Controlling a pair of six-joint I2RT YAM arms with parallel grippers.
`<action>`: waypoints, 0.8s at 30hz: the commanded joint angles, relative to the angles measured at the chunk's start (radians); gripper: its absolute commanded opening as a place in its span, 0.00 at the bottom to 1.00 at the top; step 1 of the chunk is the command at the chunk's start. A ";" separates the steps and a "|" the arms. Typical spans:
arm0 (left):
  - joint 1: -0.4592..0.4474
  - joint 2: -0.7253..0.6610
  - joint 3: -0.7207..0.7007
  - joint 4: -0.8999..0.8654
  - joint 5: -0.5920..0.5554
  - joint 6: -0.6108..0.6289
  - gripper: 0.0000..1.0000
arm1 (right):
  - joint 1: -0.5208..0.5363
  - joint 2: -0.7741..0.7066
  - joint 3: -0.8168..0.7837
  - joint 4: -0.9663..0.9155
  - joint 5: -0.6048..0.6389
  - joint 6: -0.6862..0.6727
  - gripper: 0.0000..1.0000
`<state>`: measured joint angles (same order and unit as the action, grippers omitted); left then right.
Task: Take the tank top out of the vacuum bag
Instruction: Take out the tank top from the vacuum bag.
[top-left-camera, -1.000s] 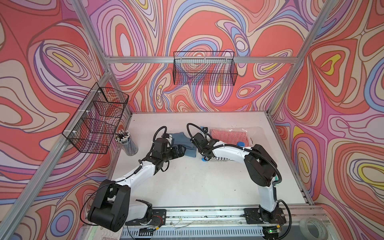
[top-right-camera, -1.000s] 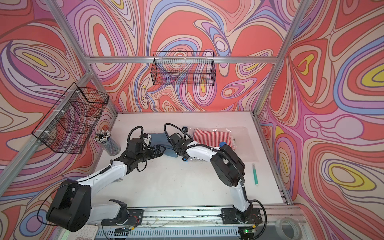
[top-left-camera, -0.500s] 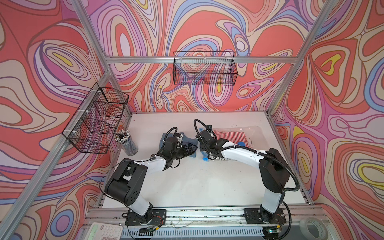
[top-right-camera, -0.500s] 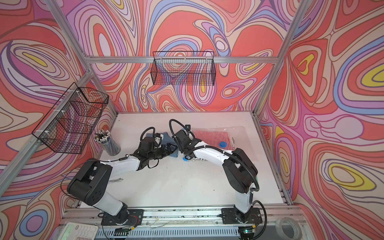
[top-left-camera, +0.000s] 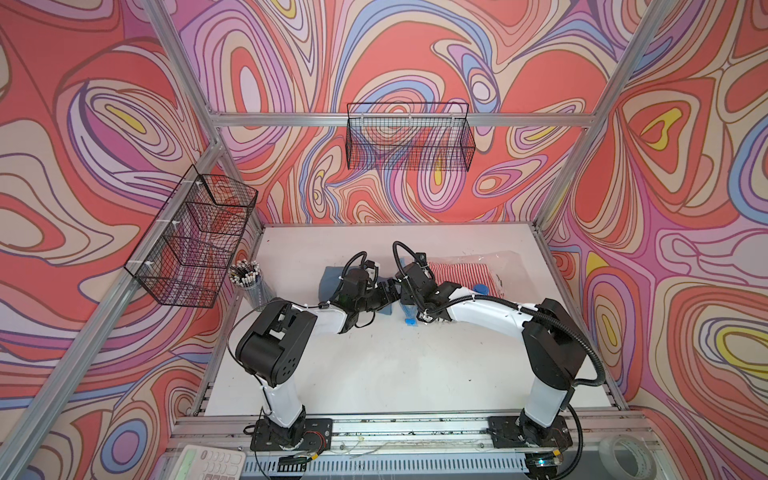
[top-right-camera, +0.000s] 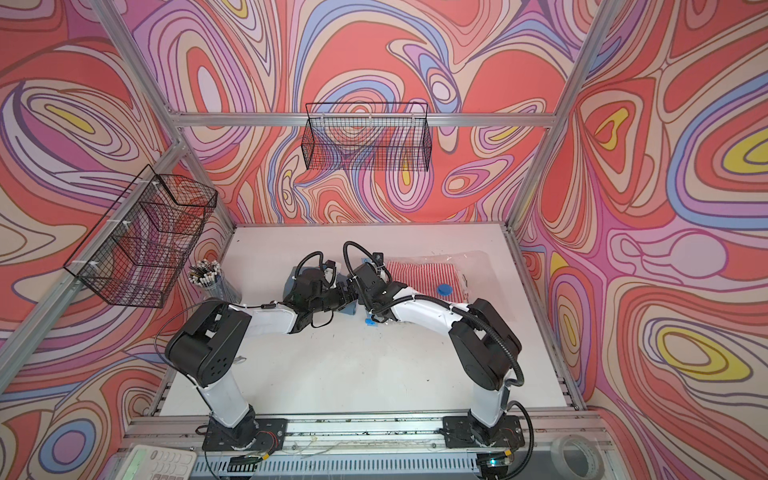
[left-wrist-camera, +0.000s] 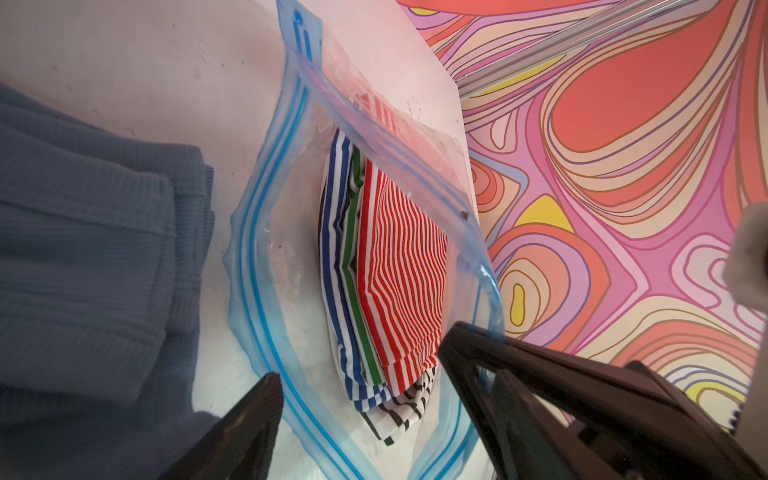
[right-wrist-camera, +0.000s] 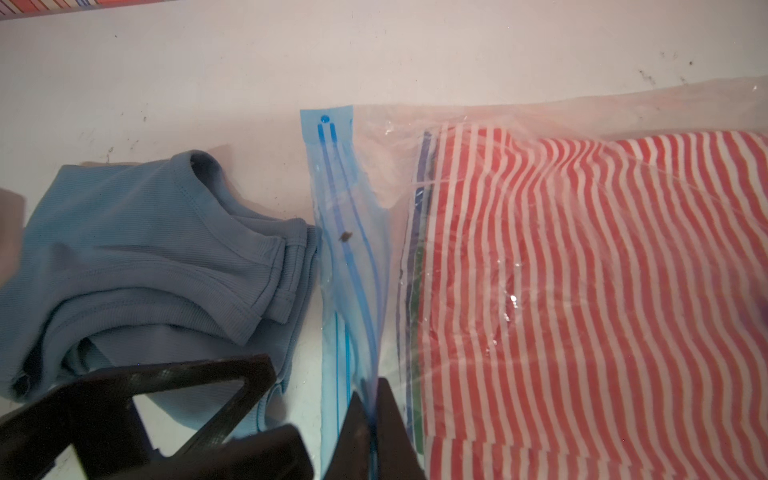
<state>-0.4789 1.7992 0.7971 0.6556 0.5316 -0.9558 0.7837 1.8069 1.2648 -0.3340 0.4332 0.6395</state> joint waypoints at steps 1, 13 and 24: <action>-0.009 0.040 0.022 0.102 0.032 -0.058 0.74 | 0.005 -0.040 -0.011 0.063 -0.016 0.028 0.00; -0.011 0.116 0.039 0.210 0.050 -0.110 0.70 | 0.005 -0.077 -0.015 0.070 -0.042 0.021 0.00; -0.030 0.201 0.112 0.217 0.046 -0.112 0.68 | 0.005 -0.087 -0.038 0.124 -0.073 0.040 0.00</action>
<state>-0.5018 1.9671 0.8719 0.8177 0.5617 -1.0523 0.7841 1.7504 1.2320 -0.2634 0.3828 0.6567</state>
